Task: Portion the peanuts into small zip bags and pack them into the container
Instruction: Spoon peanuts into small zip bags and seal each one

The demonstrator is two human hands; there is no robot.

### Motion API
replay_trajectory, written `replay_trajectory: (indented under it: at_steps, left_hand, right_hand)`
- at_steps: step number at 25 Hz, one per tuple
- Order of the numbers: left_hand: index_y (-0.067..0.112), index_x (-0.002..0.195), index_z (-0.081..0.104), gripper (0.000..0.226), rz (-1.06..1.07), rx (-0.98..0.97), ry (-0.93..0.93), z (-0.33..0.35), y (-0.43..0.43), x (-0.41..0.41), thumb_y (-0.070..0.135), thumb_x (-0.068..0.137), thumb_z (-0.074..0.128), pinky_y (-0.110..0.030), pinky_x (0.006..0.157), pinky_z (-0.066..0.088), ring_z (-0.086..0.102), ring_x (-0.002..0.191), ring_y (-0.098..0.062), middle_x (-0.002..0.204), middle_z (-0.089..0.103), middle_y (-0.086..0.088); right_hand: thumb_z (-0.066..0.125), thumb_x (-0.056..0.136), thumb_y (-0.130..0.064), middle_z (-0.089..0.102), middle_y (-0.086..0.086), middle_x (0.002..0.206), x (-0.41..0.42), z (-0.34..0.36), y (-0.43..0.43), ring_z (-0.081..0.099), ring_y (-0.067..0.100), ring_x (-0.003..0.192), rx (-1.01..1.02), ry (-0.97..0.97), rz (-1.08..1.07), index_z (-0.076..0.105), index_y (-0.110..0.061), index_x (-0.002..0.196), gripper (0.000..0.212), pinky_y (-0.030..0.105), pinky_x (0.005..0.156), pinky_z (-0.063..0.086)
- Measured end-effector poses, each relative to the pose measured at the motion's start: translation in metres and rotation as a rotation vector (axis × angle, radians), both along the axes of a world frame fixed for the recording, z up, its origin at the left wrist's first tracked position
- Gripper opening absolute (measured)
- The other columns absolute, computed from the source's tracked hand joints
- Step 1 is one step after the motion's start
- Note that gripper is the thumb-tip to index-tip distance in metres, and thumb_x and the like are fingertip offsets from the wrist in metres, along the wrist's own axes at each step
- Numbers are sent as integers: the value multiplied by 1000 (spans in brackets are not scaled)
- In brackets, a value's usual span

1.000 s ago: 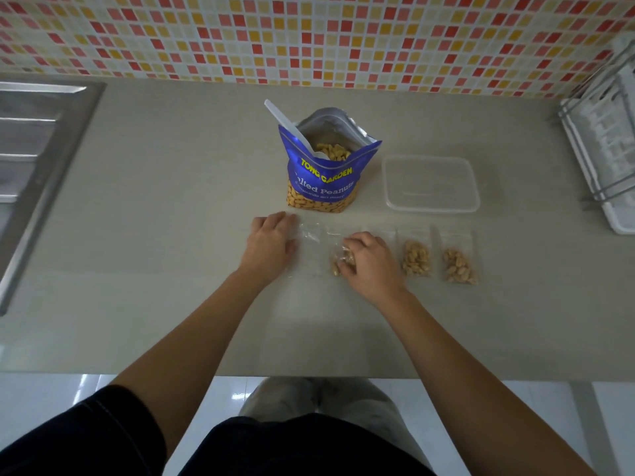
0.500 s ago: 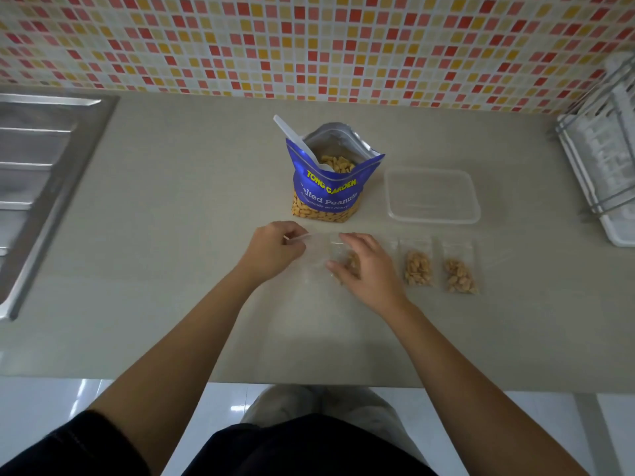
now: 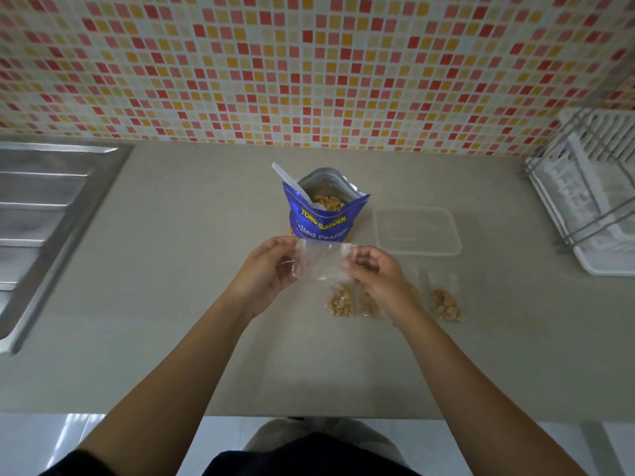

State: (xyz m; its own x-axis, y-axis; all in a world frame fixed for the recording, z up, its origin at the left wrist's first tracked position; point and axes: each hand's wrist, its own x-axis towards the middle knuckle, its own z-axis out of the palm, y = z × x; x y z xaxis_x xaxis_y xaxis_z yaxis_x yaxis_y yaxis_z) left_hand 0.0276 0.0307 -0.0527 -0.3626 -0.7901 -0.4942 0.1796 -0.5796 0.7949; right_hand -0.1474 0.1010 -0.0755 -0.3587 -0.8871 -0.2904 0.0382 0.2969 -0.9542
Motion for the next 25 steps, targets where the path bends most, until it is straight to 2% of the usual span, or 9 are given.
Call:
replay_trajectory:
  at_steps: [5, 9, 11, 13, 16, 18, 20, 22, 25]
  left_hand:
    - [7, 103, 60, 19, -114, -81, -17, 10, -5, -3, 0, 88, 52, -22, 66, 55, 62, 69, -15, 85, 65, -8]
    - [13, 96, 60, 23, -112, -145, -24, 22, -2, -10, -6, 85, 55, -20, 62, 55, 62, 62, -9, 68, 64, 1]
    - [14, 97, 59, 26, -123, -215, -60, 30, -2, -12, -8, 83, 57, -20, 61, 55, 61, 60, -7, 61, 63, 4]
    - [13, 99, 59, 28, -120, -336, -173, 36, -6, -12, -8, 81, 59, -26, 64, 56, 60, 59, -11, 60, 62, 1]
    - [15, 97, 60, 25, -190, -661, -563, 41, -13, -10, -2, 78, 61, -37, 76, 58, 65, 67, -25, 69, 67, -10]
    - [20, 98, 60, 27, -227, -777, -703, 43, -14, -11, 2, 78, 59, -39, 78, 57, 68, 73, -27, 74, 71, -12]
    - [23, 107, 58, 36, -183, -744, -659, 48, -15, -13, 4, 77, 60, -44, 80, 56, 68, 79, -26, 75, 72, -9]
    - [26, 113, 53, 44, -156, -675, -556, 55, -19, -13, 3, 76, 63, -48, 83, 56, 67, 83, -26, 75, 72, -6]
    - [28, 116, 49, 46, -207, -728, -584, 64, -27, -12, 4, 79, 64, -46, 83, 56, 68, 82, -21, 78, 73, -4]
  right_hand:
    - [64, 83, -4, 60, -3, 73, -11, 18, -3, 53, 1, 53, -58, -43, -20, 60, -21, 79, 19, 14, 53, 45]
    - [67, 83, -10, 58, -4, 71, -13, 25, -1, 52, -2, 51, -86, -91, -22, 61, -20, 84, 12, 13, 52, 44]
    - [70, 79, -8, 60, -3, 70, -15, 27, -3, 53, 0, 52, -104, -86, -12, 61, -21, 86, 17, 14, 53, 45]
    - [71, 77, -4, 64, -4, 65, -19, 31, -7, 55, 1, 53, -122, -80, -6, 59, -21, 89, 24, 14, 54, 45]
    - [65, 81, -1, 69, -7, 62, -26, 38, -10, 62, 3, 61, -143, -90, 53, 56, -27, 100, 33, 17, 62, 50]
    - [58, 87, -2, 71, -7, 67, -30, 39, -13, 64, 5, 69, -185, -110, 58, 52, -30, 106, 35, 18, 69, 52]
    - [57, 89, -8, 70, -8, 78, -30, 43, -13, 64, 0, 72, -202, -79, 63, 48, -32, 114, 37, 16, 69, 51]
    - [66, 83, -12, 63, -8, 92, -29, 47, -12, 61, -4, 73, -168, 36, 107, 43, -33, 122, 51, 13, 65, 48]
    - [71, 78, -7, 61, -2, 106, -33, 49, -13, 62, 5, 88, -152, 58, 126, 39, -34, 126, 64, 14, 71, 49]
